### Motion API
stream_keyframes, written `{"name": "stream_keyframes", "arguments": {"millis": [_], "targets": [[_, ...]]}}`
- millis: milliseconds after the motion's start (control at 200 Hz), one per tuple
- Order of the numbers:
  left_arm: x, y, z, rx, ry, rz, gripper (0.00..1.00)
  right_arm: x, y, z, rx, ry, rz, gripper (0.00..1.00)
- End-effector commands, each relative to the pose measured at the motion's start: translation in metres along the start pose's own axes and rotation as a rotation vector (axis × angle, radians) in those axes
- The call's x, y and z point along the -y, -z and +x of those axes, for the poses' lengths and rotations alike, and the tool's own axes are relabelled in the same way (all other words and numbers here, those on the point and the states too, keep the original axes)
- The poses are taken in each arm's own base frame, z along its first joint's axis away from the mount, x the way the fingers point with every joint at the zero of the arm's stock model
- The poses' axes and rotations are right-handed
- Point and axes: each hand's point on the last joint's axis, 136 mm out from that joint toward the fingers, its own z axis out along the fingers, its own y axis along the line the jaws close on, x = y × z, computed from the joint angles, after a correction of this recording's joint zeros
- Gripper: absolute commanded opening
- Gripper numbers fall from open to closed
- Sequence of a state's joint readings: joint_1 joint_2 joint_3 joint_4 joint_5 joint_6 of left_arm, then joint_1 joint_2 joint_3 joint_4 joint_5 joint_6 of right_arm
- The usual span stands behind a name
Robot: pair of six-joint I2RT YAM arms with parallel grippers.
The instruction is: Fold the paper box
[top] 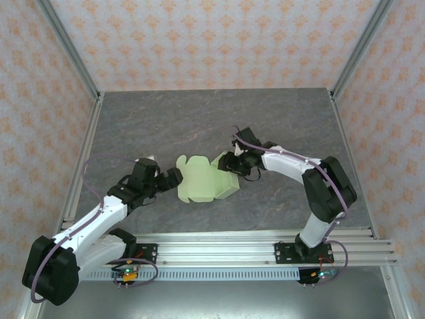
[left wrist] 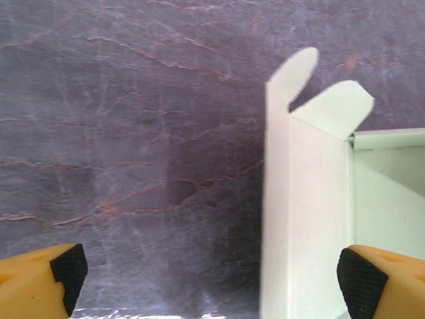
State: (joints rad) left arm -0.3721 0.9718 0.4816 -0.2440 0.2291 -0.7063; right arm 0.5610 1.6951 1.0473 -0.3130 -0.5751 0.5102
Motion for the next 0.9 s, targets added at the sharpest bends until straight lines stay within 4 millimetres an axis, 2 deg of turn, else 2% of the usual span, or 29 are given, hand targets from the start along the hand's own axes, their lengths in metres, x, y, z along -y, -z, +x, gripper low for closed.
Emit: {"name": "stream_keyframes", "arguments": {"millis": [0,95,230,365,445,566,771,896], "targets": [[0.027,-0.004,-0.001,-0.021,-0.017,0.142,1.0,-0.021,0.012,-0.009,0.029,-0.012,-0.131,0.51],[0.034,-0.012,0.001,-0.042,-0.014,0.175,0.99,-0.018,0.01,-0.011,0.034,-0.037,-0.156,0.5],[0.028,-0.025,0.004,-0.054,-0.013,0.148,0.87,-0.015,0.005,-0.013,0.033,-0.066,-0.186,0.5],[0.026,-0.033,0.004,-0.06,-0.016,0.131,0.86,-0.013,0.001,-0.011,0.025,-0.08,-0.204,0.49],[0.031,-0.034,0.0,-0.054,-0.025,0.146,0.84,-0.011,-0.001,-0.009,0.021,-0.083,-0.205,0.49],[0.042,-0.034,-0.007,-0.043,-0.05,0.175,0.69,-0.01,-0.004,-0.008,0.016,-0.089,-0.216,0.49],[0.054,-0.032,-0.017,-0.034,-0.117,0.192,0.33,-0.007,-0.008,-0.006,0.017,-0.109,-0.223,0.49],[0.061,-0.023,-0.024,-0.009,-0.183,0.199,0.22,-0.003,-0.009,-0.002,0.008,-0.104,-0.212,0.54]]}}
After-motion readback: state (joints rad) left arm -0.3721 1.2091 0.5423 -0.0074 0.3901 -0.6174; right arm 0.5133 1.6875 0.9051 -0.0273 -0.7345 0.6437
